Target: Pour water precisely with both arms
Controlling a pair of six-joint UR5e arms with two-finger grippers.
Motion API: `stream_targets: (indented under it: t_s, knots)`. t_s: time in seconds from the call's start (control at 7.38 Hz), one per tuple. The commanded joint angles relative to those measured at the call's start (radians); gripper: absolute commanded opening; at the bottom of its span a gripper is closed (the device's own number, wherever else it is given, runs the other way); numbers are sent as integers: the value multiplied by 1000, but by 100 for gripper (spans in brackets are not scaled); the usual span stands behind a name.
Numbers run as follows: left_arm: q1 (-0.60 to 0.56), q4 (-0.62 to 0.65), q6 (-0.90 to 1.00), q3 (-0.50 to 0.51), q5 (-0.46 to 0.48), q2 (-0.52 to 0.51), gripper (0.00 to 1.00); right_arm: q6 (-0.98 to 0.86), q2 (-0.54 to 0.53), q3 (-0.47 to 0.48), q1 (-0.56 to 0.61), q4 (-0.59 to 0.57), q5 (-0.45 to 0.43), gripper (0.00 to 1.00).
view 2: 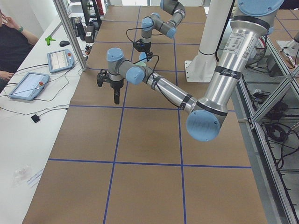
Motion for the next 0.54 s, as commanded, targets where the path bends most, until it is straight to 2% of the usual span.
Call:
stream_targets:
  t_s: [0.0,0.41]
  knots:
    - [-2,0,0,-1,-2,0,100,-10,74,-67,1,-98,0,0]
    - [-2,0,0,-3,-2,0,100,-33,95,-121,1,-136,4,0]
